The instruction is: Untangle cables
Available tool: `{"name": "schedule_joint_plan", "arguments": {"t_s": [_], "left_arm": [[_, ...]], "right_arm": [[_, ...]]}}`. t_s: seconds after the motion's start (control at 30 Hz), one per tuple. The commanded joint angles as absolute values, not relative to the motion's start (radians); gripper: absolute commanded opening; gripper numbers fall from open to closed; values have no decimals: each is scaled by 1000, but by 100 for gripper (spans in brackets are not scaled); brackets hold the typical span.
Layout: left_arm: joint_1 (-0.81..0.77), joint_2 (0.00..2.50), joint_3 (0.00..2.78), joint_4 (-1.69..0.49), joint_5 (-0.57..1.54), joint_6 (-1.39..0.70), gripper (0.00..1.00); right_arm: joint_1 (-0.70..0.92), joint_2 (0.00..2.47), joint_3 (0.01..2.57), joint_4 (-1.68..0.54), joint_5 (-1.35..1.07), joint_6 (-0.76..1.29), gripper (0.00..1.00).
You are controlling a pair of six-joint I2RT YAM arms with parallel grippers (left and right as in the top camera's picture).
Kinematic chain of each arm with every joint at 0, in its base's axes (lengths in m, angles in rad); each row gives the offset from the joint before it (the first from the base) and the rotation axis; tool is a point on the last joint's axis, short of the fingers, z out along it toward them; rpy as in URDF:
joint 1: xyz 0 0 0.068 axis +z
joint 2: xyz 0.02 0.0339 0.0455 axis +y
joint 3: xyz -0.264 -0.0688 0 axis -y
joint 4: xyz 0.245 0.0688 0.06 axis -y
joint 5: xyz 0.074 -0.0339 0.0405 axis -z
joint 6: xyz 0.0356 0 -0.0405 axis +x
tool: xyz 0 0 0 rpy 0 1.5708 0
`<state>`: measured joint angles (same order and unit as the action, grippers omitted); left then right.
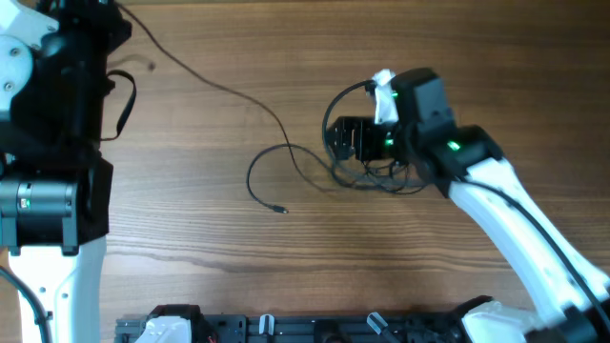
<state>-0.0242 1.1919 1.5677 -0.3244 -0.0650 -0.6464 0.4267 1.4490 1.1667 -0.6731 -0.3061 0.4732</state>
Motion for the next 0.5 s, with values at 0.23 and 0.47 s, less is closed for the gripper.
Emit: {"name": "schedule_joint_plan", "arguments": {"t_s": [0.23, 0.47], "left_arm": [[-24, 1251, 1564, -431, -177, -624, 4], [-24, 1251, 1564, -432, -177, -624, 4]], "right_arm": [[491, 1644, 1157, -868, -304, 908, 100], [544, 1646, 1031, -748, -119, 1072, 100]]}}
